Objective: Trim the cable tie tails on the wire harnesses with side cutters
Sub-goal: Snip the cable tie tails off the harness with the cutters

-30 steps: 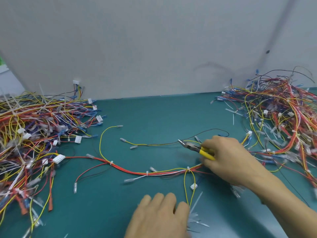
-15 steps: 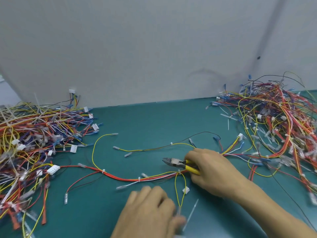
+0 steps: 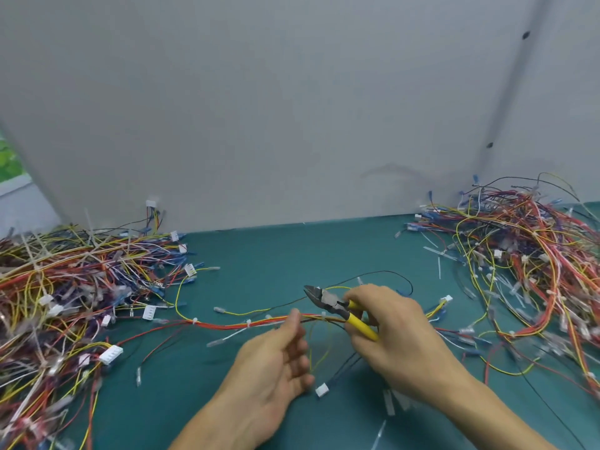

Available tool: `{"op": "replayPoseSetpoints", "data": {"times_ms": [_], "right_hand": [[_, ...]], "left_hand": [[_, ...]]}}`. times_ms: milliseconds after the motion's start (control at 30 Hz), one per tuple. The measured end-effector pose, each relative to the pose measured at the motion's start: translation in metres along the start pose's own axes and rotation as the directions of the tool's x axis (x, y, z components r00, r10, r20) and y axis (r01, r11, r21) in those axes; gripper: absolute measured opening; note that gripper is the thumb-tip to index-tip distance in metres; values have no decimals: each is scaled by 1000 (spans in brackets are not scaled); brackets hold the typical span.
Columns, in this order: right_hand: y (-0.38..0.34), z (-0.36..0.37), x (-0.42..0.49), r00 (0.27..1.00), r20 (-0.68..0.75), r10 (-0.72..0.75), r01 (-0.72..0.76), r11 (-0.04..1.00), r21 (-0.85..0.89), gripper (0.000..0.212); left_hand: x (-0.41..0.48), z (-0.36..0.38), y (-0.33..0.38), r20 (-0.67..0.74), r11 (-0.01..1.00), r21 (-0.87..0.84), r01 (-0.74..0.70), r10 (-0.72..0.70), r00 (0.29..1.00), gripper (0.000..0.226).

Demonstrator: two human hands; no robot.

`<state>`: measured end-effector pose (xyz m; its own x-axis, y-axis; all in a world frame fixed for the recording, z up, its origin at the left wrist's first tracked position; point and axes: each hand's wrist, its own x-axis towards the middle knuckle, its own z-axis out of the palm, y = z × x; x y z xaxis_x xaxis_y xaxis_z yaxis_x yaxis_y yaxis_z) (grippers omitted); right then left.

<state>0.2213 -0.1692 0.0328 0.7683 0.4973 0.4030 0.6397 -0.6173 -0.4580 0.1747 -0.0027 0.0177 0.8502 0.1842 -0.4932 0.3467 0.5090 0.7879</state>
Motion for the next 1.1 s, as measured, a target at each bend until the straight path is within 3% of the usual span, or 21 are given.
{"op": "replayPoseSetpoints", "data": {"times_ms": [100,167,200,267,300,367,467,567,633,733,800,900,1000,1100], "right_hand": [[-3,1,1,1000,18,-14,13,999,34,19],[-6,-1,-1,1000,-1,19,-19,996,90,14],[-7,-4,-2,996,-38,77,-71,987,146,10],[-4,-15,-2,943,-128,307,-262,923,280,23],[1,-23,-1,889,-124,440,-377,860,345,32],[11,-37,-1,775,37,630,-574,678,459,37],[19,-36,-7,624,320,713,-741,409,533,30],[17,-21,-13,479,546,688,-794,73,604,29],[11,-12,-11,441,657,611,-771,-116,626,26],[3,4,0,484,649,587,-610,-305,731,21],[2,11,14,522,551,651,-477,-312,821,20],[6,12,32,557,365,746,-323,-211,923,10],[14,8,41,620,180,763,-226,-46,973,26],[22,4,43,673,3,740,-205,183,962,21]], "left_hand": [[8,0,4,-58,995,-67,-68,64,996,22],[11,-4,5,-25,987,-137,-85,83,996,13],[12,-7,5,2,983,-163,-87,89,996,12],[12,-13,6,38,975,-195,-103,112,993,15],[11,-15,7,42,973,-200,-118,128,991,16],[10,-18,9,36,967,-202,-154,164,986,18],[7,-16,10,50,946,-263,-190,210,976,19],[5,-10,11,64,922,-327,-207,240,969,18],[4,-6,11,75,904,-370,-216,260,963,17],[2,-5,10,131,908,-363,-210,273,953,17],[2,-5,7,174,927,-314,-205,268,948,18],[9,-12,8,140,929,-280,-243,290,947,21],[20,-32,23,53,899,-375,-229,267,962,11],[30,-57,45,-75,829,-504,-243,239,968,15]]}}
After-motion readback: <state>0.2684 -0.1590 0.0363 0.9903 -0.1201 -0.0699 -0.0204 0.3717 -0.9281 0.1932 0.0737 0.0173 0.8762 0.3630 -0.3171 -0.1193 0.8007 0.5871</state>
